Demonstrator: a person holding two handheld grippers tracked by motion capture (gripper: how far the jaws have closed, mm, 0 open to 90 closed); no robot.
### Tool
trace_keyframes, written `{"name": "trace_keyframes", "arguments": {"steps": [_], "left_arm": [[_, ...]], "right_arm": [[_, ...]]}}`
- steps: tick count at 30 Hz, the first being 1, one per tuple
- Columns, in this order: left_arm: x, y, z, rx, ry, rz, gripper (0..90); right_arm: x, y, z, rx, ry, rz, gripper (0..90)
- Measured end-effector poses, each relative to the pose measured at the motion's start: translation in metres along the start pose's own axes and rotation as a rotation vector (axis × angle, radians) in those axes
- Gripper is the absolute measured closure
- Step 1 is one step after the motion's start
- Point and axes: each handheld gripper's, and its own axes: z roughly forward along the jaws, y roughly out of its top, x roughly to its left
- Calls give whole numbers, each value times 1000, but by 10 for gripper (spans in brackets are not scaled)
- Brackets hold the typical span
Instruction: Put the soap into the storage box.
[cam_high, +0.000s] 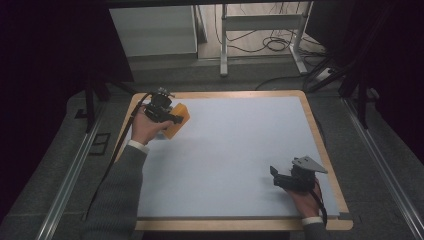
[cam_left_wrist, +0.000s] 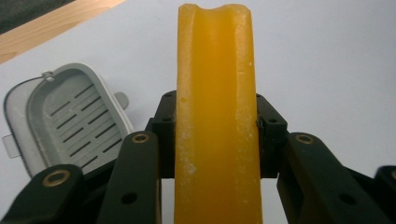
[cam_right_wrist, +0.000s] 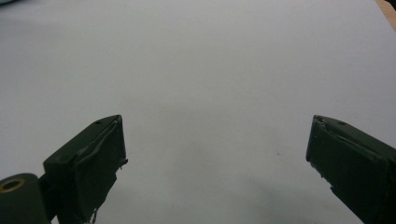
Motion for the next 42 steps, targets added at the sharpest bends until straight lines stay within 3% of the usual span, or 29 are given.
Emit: {"name": "trace_keyframes", "arguments": {"steps": [5, 20, 32, 39, 42], "left_arm": [[7, 4, -2, 4, 23, -10, 612], [29, 13, -7, -20, 39, -75, 612], [44, 16, 2, -15, 51, -132, 612], [56, 17, 12, -7, 98, -160, 612], [61, 16, 16, -7, 88, -184, 612]], "right_arm": [[0, 0, 0, 1, -1, -1, 49], [1, 0, 0, 2, -1, -4, 49], [1, 0, 0, 4, -3, -5, 49], [1, 0, 0, 3, -5, -5, 49], [1, 0, 0, 3, -4, -5, 49]]}}
